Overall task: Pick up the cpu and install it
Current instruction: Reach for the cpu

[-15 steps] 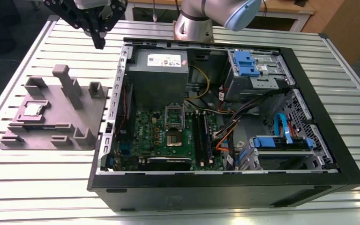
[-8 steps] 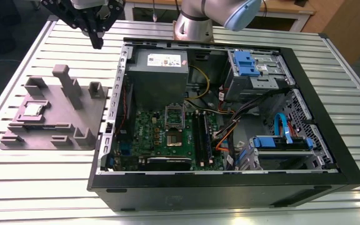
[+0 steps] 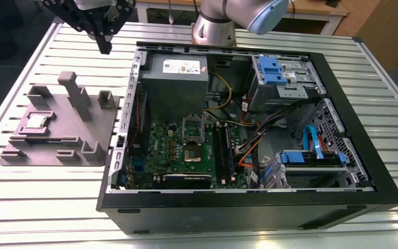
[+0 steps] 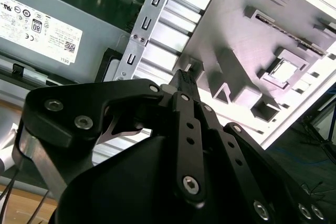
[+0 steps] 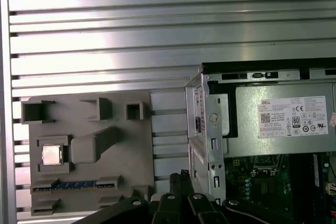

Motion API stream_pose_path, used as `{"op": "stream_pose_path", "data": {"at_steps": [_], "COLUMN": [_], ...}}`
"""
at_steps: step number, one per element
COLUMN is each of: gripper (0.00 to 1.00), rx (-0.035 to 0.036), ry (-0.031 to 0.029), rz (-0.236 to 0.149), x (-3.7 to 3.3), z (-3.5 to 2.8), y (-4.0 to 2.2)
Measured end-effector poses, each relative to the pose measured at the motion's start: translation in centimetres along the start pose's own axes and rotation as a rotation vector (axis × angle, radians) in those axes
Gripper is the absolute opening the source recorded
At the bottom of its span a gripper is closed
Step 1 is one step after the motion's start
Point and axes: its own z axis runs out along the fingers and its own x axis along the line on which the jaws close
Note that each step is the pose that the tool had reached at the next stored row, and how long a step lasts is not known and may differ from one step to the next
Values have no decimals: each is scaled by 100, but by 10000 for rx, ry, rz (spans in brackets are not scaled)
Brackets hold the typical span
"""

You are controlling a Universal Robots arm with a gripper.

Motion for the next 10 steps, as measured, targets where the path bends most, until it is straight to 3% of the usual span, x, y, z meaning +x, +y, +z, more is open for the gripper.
{"op": "stream_pose_path", "data": {"at_steps": [10], "gripper": [10], "rx": [0], "ry": [0], "rz": [-1], "x": [57], "z": [-2], "y": [-4]}}
